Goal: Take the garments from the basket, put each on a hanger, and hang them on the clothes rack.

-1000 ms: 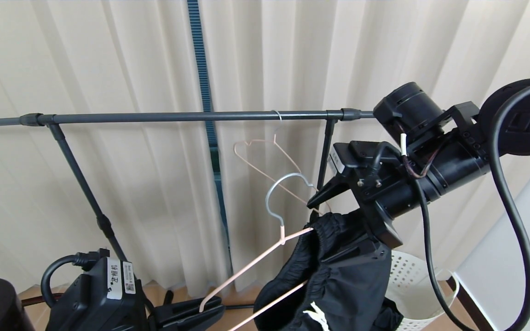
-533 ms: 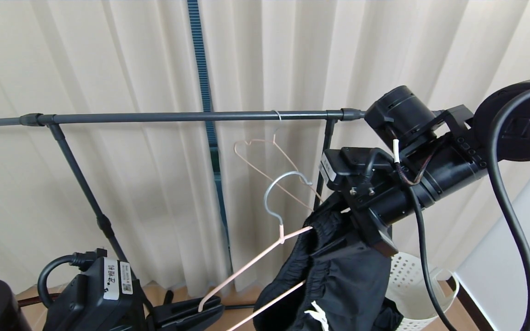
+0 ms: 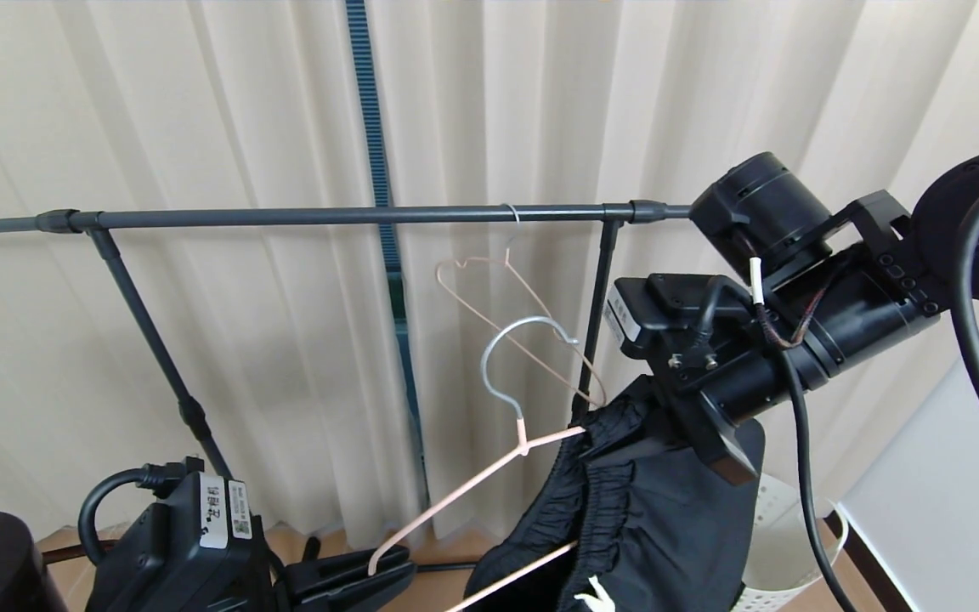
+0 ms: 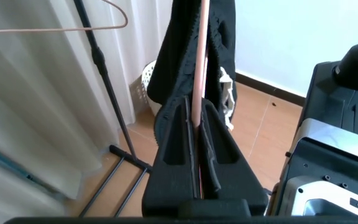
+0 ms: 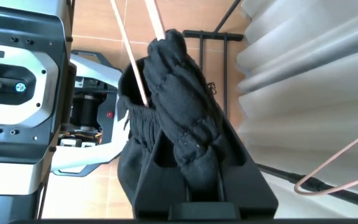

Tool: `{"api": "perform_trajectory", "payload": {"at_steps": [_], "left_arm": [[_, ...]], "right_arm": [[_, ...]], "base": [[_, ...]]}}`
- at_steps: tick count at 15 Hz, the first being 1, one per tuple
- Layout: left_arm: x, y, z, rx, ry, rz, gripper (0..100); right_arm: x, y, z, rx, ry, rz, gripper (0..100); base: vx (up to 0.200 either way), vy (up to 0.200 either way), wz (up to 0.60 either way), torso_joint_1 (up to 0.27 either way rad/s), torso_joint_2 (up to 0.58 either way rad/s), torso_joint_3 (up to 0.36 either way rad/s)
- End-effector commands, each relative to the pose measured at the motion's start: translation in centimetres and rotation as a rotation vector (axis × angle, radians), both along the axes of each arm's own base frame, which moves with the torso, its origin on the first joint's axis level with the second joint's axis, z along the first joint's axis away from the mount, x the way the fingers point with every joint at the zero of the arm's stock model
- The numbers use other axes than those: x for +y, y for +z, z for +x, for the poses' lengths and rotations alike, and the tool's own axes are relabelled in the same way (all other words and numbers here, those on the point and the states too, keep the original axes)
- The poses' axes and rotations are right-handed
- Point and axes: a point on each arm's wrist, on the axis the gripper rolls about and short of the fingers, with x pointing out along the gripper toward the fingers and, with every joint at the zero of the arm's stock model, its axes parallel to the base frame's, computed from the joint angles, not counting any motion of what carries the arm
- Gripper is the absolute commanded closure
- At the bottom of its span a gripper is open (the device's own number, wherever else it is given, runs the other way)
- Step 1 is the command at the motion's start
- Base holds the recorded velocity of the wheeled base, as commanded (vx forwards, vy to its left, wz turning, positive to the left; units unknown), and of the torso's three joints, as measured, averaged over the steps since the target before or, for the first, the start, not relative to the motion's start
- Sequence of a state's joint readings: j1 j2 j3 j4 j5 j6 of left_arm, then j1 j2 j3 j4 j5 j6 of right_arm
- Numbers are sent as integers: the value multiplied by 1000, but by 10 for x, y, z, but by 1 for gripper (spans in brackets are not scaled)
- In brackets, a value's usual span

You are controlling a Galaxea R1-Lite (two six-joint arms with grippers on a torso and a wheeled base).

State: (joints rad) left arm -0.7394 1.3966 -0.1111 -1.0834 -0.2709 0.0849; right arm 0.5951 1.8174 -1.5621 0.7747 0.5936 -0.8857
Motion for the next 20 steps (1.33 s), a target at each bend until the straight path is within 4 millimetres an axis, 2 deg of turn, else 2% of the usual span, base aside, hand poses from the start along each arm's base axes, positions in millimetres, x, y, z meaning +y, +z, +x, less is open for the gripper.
{"api": "perform_trajectory", "payload": {"at_steps": [1,3,6,7,8,10,12,16,19,20], "left_arm": [[2,-2,7,11,35,7,0],[6,2,16,30,89,-27,0],[15,9,28,100,79,-118,0],[25,16,39,164,76,-192,0],[27,17,42,179,79,-208,0],[29,21,59,316,100,-312,0],[25,16,71,376,120,-321,0],[15,9,78,452,151,-274,0],[-10,9,82,515,305,-162,0],[-21,5,84,518,357,-122,0]], "right_arm": [[-1,3,-3,-8,5,7,100],[-2,5,-2,-36,-34,-23,100],[-5,10,-2,-61,-108,-49,100],[-6,16,1,-95,-164,-74,100],[-7,17,2,-104,-182,-83,100],[-7,27,4,-141,-328,-122,100],[-3,33,3,-131,-435,-120,100],[8,39,-5,-89,-519,-45,100],[-1,45,-19,-76,-535,-22,100],[-3,42,-21,-78,-535,-18,100]], "base": [[0,0,0,0,0,0],[0,0,0,0,0,0],[0,0,0,0,0,0],[0,0,0,0,0,0],[0,0,0,0,0,0],[0,0,0,0,0,0],[0,0,0,0,0,0],[0,0,0,0,0,0],[0,0,0,0,0,0],[0,0,0,0,0,0]]}}
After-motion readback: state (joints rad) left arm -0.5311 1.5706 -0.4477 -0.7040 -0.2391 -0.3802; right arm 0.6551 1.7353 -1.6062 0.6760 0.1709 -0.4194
